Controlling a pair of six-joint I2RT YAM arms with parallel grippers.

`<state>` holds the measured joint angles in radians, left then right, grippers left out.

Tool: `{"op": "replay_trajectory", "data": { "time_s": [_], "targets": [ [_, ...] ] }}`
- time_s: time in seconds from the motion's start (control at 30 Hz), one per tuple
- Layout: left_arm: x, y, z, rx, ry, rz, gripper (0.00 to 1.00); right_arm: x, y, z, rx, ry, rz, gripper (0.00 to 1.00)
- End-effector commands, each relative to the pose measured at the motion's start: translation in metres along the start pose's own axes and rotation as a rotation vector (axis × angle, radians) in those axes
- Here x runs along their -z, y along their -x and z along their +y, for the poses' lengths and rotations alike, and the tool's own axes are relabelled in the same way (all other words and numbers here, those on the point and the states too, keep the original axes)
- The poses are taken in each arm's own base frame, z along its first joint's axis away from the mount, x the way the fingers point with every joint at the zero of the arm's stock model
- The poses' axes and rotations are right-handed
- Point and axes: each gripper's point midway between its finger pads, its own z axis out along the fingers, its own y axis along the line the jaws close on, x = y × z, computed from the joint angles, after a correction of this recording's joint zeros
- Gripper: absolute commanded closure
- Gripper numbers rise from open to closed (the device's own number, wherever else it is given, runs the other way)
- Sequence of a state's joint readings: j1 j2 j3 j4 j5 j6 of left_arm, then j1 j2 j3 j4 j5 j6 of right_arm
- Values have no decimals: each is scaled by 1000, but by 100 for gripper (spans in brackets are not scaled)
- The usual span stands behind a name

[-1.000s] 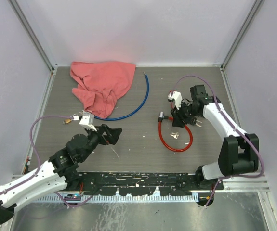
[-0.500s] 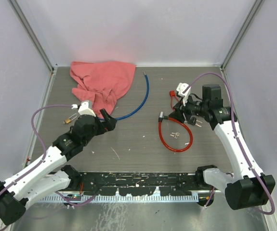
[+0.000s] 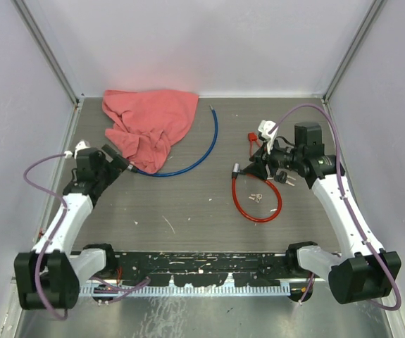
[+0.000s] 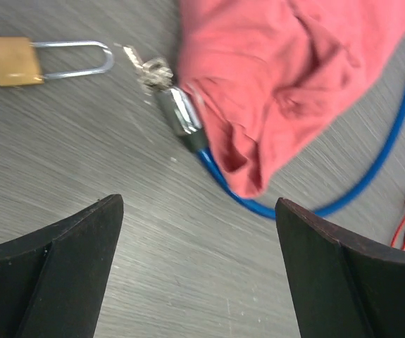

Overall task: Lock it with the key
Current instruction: Place the key at the center of the board, then pick up the lock from the center of the board.

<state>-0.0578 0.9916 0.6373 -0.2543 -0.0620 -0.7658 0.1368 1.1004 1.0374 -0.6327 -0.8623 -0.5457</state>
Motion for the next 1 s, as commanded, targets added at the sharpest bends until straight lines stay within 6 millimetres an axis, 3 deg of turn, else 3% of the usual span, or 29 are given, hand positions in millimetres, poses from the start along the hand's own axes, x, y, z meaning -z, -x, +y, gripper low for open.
{"op": "replay_trajectory", "data": {
  "time_s": [0.0,0.1,0.27,0.43,0.6,0.97],
  "targets": [
    [-13,42,-7,42,-71,-5,11,-3,10,3,25,21,-37,46],
    [-21,58,20,58,63,-23,12,-4,7,2,21,20,-33,46],
    [-26,69,60,54,271,-78,32,-8,0,-5,2,7,-7,46],
    [-42,64,85,53,395,-56,44,-14,-5,-4,-6,20,11,46],
    [-57,51,105,50,448,-43,45,-17,-8,-4,-7,22,24,46],
    [-72,52,126,30,511,-24,41,-20,-11,-2,-7,35,37,46]
  ]
}}
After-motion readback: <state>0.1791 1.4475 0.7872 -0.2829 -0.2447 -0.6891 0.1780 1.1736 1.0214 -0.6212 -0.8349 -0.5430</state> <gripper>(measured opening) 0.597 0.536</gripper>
